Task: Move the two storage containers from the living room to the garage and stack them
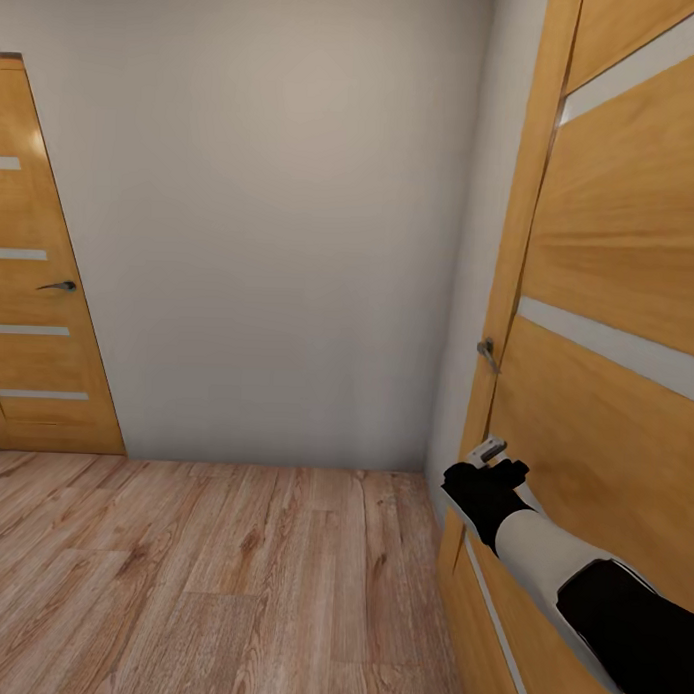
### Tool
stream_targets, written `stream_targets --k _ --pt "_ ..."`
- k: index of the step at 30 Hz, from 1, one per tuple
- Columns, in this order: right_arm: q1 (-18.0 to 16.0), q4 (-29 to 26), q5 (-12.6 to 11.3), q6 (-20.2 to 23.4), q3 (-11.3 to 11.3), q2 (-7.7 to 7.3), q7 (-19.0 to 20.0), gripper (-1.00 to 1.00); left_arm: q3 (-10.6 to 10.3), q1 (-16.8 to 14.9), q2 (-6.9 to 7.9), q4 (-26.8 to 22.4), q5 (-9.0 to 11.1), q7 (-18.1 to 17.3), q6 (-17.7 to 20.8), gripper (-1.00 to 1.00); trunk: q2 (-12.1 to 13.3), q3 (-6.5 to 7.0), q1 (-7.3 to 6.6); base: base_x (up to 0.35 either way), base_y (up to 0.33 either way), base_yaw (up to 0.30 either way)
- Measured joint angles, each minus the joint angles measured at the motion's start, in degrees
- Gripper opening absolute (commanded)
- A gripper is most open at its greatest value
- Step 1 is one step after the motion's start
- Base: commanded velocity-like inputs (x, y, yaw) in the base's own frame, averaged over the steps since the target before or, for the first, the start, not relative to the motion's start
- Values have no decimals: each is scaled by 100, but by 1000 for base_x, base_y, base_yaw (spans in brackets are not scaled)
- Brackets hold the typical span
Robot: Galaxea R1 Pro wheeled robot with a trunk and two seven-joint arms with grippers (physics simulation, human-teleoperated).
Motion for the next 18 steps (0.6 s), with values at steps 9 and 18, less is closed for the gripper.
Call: stream_targets --k 9,18 --pt "1 -25 133 142 36 1101 -46 100 -3 1 0 -3 0 0 0 100 0 1 0 0 0 0" --pt "6 -33 14 46 -10 1101 50 100 0 3 0 -8 -2 0 0 100 1 1 0 0 0 0"
